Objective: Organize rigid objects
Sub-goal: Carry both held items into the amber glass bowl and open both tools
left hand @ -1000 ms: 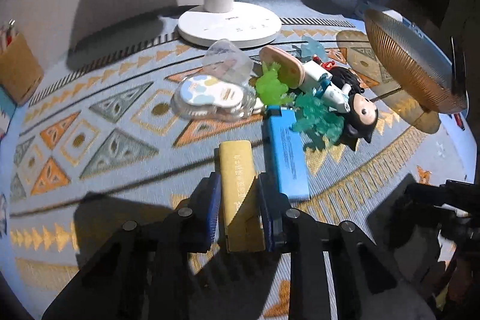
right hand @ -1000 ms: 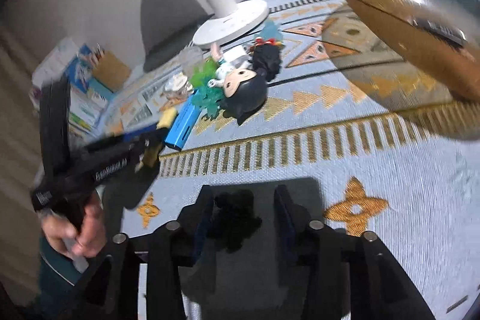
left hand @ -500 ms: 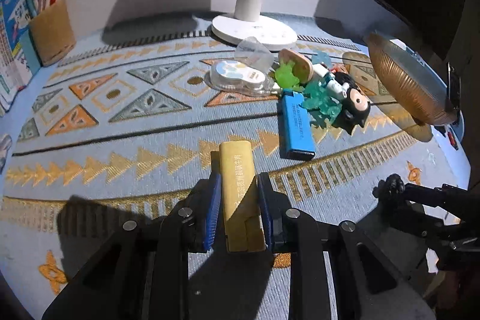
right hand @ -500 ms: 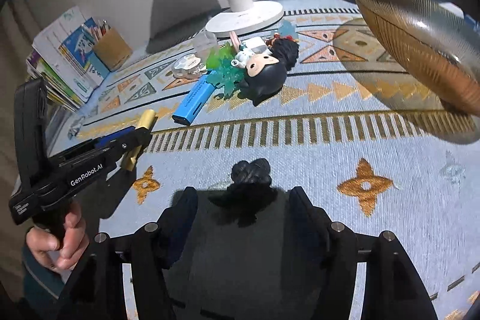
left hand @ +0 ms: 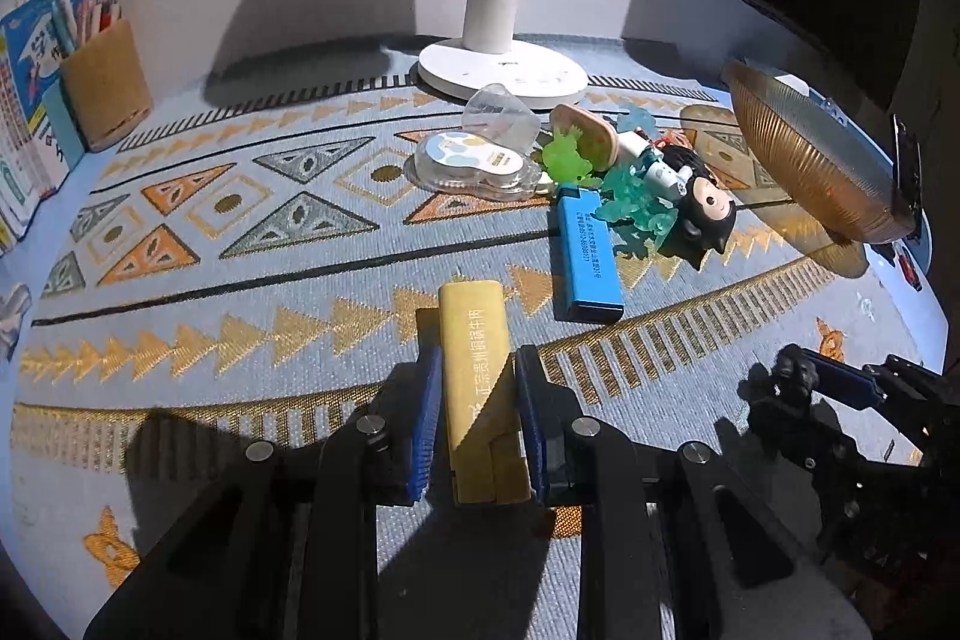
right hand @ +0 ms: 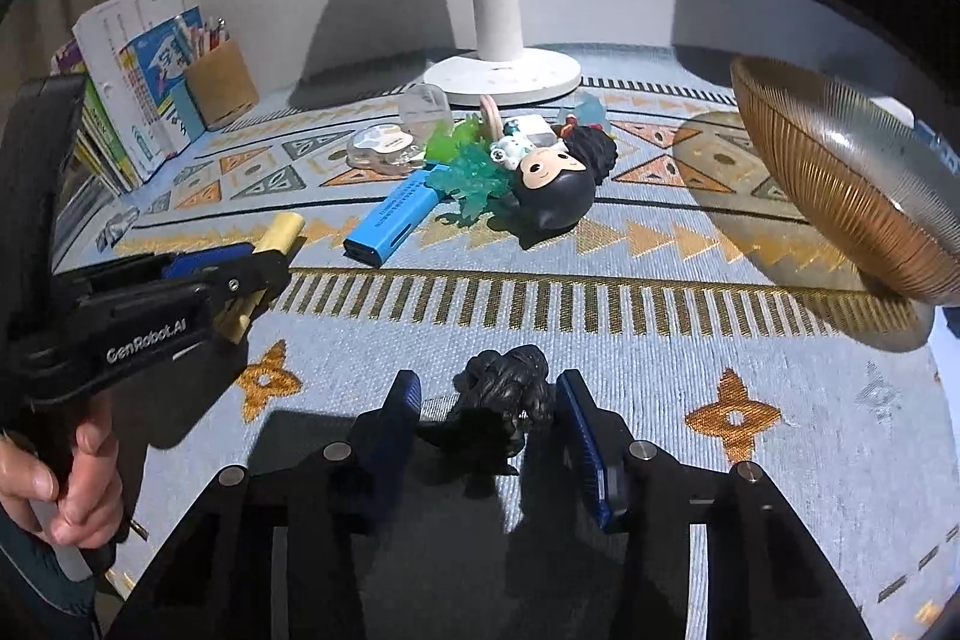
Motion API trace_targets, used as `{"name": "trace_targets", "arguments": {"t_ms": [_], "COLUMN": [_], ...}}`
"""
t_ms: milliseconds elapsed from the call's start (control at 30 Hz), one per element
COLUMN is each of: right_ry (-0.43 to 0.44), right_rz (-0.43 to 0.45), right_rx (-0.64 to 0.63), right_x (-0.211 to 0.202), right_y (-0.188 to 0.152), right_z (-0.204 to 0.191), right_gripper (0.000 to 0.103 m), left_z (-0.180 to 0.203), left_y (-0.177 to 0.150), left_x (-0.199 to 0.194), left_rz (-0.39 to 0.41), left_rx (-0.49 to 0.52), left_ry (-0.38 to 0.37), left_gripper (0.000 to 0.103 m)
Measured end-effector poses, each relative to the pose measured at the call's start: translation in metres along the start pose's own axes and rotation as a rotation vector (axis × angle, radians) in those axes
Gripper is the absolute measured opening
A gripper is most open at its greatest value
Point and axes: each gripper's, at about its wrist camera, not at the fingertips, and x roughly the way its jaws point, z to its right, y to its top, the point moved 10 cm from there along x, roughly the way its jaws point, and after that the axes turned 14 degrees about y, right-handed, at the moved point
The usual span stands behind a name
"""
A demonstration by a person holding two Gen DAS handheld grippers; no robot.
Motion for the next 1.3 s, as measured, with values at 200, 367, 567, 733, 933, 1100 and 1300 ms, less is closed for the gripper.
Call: {"name": "trace_targets", "arguments": {"t_ms": [200,367,567,733,933,1100,1300], "right_ry": [0.129,0.155,0.035,-0.136,-0.245,-0.274,-0.276], "right_rz": [0.022,0.093,0.252,0.357,0.438,0.379,0.299], "right_rx": [0.073,0.151,0.213,0.264,0.411,0.439,0.435], "right_x": [-0.011,-0.038,-0.109,-0.174,-0.224,-0.207,-0.176], "right_y": [0.003,0.017,0.048,0.069,0.083,0.076,0.066], "right_z": [0.001,0.026,0.090,0.155,0.228,0.254,0.268], "right_gripper": [0.034,0.034,0.034,0.034,0.034,0.034,0.034], "left_z": [0.004,0.006,0.043,0.117,0.217,0.280,0.310], "left_y": [-0.001,0.004,0.052,0.110,0.153,0.146,0.124], "left_x": [0.000,-0.008,-0.055,-0.094,-0.104,-0.061,-0.025], "left_rz": [-0.002,0.000,0.115,0.198,0.218,0.123,0.046], "left_rx": [0.023,-0.003,0.036,0.117,0.211,0.252,0.282], "left_ry": [0.030,0.018,-0.038,-0.169,-0.295,-0.335,-0.328], "left_gripper": [0.022,0.022,0.022,0.022,0.022,0.022,0.022]}}
